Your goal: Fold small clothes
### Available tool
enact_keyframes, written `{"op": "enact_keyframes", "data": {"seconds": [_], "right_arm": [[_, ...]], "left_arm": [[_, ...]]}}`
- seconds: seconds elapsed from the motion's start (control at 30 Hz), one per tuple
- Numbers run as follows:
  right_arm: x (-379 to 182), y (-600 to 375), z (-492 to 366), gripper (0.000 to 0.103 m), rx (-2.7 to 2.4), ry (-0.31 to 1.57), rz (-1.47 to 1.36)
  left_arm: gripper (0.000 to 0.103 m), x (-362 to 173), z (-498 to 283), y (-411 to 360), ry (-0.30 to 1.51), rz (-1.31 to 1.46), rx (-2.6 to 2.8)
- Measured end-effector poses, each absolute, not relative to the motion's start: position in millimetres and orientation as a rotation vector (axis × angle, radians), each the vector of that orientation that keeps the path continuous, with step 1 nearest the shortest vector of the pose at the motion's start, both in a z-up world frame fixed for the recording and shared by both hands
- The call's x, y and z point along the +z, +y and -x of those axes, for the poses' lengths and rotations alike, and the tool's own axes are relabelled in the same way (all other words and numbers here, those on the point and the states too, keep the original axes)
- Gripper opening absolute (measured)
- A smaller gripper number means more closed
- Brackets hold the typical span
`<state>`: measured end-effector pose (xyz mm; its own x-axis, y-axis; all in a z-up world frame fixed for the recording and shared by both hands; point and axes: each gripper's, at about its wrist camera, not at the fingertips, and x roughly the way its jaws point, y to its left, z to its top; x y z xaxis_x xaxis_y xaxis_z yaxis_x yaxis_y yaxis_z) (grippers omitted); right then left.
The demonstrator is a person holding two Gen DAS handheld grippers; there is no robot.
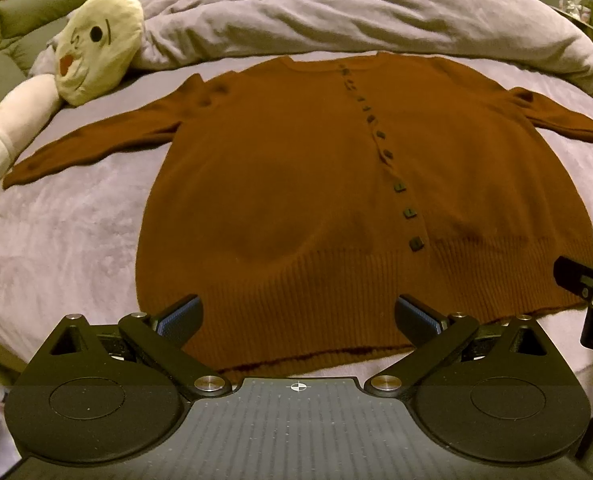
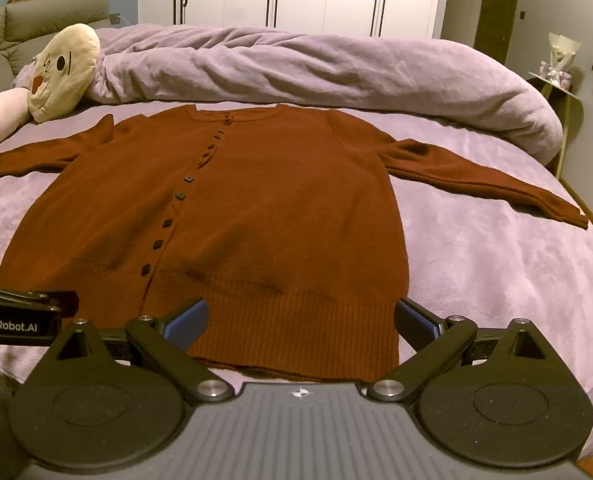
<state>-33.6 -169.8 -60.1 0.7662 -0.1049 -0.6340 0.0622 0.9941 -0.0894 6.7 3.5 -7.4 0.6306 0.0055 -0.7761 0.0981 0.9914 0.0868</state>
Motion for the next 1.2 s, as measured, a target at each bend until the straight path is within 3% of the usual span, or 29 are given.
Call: {"op": "enact_keyframes", "data": {"seconds": [1.2], "right_arm": [[-66.3,-169.3,29.5,0.099,-0.05,0.661,0.08]], "left_arm": [[0.103,-14.2,-13.3,-4.7,0.922,-0.131,-0.053]]}}
